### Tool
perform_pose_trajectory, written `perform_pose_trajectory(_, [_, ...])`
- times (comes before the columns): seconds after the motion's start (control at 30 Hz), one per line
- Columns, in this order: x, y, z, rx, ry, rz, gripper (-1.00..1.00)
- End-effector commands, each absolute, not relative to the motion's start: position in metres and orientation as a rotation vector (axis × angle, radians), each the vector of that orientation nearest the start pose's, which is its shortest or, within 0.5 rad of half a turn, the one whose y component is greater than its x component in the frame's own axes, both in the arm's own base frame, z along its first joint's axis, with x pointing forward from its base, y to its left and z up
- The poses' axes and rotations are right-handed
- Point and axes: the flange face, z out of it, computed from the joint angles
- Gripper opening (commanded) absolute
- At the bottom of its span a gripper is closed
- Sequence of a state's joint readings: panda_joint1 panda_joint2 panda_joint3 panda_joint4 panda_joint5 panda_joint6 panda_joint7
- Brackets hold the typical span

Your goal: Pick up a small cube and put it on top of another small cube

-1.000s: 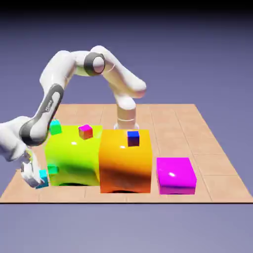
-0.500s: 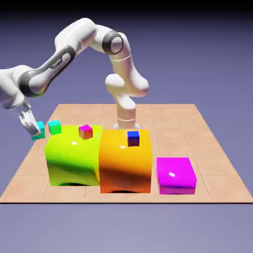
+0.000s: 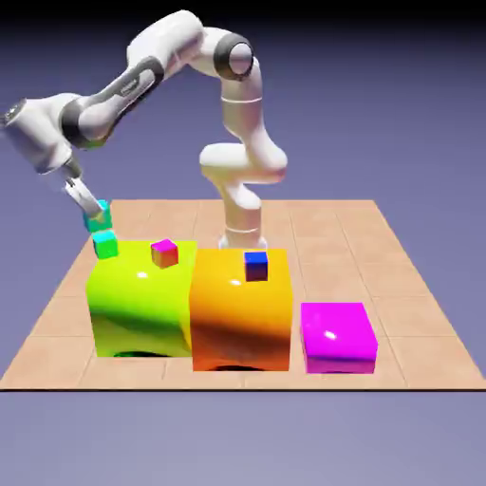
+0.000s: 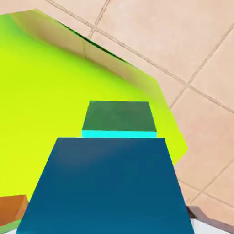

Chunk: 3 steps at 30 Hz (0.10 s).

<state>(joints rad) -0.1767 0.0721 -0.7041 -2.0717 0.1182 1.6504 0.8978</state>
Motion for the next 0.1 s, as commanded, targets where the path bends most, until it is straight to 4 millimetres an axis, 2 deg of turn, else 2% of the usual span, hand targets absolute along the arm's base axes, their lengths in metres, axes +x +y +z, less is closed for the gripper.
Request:
perform_pose_trajectory(0.0, [0.329,-0.376,0.376,-1.831,2.37,0.726,1.0])
perform_pose_trajectory(0.03, [0.329,-0.376,0.376,-1.831,2.37,0.726,1.0])
perform_pose_trajectory(0.07, [0.331,-0.38,0.388,-1.83,2.37,0.725,1.0])
